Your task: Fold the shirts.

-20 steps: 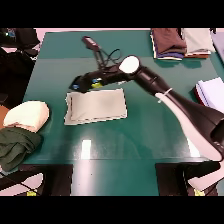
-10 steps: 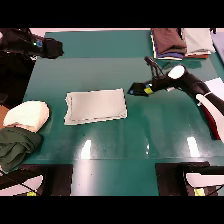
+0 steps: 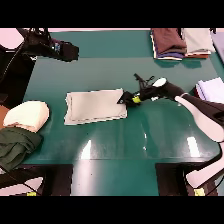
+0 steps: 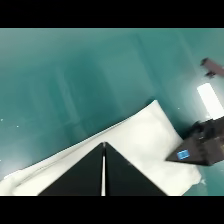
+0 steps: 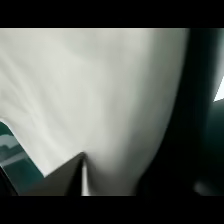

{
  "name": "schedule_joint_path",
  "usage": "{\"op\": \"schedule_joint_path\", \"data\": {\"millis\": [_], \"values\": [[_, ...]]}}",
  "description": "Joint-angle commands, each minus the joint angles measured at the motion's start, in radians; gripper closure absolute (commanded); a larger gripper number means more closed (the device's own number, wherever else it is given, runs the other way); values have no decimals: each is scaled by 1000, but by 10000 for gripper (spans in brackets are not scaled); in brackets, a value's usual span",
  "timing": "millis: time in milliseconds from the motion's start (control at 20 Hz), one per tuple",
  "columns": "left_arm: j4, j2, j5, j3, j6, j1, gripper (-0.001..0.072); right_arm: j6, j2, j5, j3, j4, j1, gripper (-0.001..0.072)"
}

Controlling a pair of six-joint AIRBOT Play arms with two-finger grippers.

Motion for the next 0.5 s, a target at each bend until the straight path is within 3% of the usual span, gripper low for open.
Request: {"op": "schedule_joint_path", "data": {"millis": [0,50,200,450], "values": [[-54,-2,10,0,-2,-5,686,-10,-81,-48,126,11,87,513],[-73,-2,13,0,-2,-5,686,-29,-79,-74,156,10,95,682],[-76,-2,26,0,-1,-60,686,-66,-30,-105,217,-9,55,694],[-74,-2,49,0,0,-158,686,-24,177,-6,225,-274,-220,693]]}}
